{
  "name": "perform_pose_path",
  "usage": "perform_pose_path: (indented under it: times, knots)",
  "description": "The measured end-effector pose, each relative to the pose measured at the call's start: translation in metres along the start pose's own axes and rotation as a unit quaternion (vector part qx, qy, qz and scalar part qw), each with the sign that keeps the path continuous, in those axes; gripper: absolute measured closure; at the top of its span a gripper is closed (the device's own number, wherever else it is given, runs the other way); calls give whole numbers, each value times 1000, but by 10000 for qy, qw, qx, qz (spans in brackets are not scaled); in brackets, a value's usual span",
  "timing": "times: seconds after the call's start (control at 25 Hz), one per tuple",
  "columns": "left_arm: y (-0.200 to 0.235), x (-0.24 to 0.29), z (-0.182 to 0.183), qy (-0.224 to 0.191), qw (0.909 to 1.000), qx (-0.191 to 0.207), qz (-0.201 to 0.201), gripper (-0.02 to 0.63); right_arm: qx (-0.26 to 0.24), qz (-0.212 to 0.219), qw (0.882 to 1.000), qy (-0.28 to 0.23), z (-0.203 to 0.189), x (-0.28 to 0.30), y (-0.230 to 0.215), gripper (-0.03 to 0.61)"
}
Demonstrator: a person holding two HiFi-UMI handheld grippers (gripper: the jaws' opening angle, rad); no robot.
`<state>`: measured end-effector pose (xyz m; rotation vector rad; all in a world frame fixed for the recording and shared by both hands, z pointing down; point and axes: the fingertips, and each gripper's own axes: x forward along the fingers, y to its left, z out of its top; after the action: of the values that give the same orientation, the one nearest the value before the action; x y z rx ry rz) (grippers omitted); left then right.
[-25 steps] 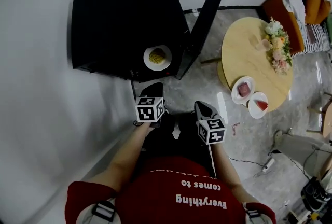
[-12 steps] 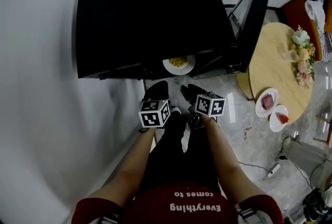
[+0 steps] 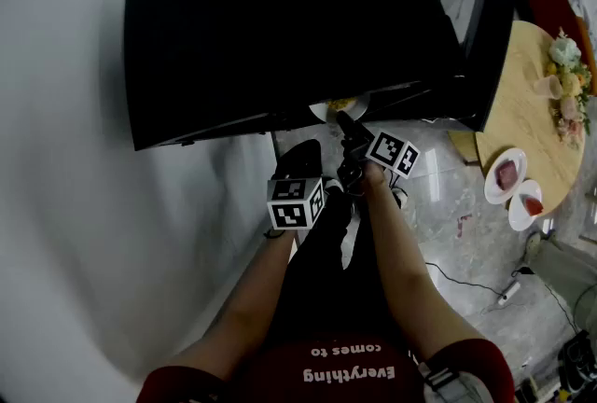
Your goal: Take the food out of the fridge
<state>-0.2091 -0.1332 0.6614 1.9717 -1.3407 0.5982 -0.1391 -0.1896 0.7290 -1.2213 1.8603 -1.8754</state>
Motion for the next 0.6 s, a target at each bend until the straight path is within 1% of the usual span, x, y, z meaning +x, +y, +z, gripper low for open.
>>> perform_pose_path:
  times: [0.08, 0.12, 0.2, 0.24, 0.28, 0.36, 0.48, 0.6]
  knots:
    - [1, 1, -3, 47, 10000, 21, -10, 606, 406, 348, 9985, -99, 3, 5, 1, 434]
    - [2, 1, -5, 60, 10000, 19, -14, 606, 586, 472, 9971, -152, 4, 6, 1, 447]
    - [3, 2, -7, 83, 10000, 21, -12, 606, 836, 572, 9946, -227, 4, 7, -3, 496]
    - [3, 2, -8, 99, 9999, 29, -8, 606, 896, 569, 9940, -247, 4, 6, -5, 527]
    - [3, 2, -8, 116, 9999, 36, -5, 606, 936, 564, 9937, -264, 3, 5, -7, 540]
    - [2, 2, -9, 139, 9999, 44, -6, 606, 1065, 612, 9920, -308, 4, 3, -8, 544]
    - [4, 2, -11, 166, 9998, 57, 14, 607, 1354, 805, 9870, -309, 1, 1, -8, 557]
    - [3, 0, -12, 165, 9998, 46, 43, 606, 1326, 929, 9867, -120, -9, -6, -6, 557]
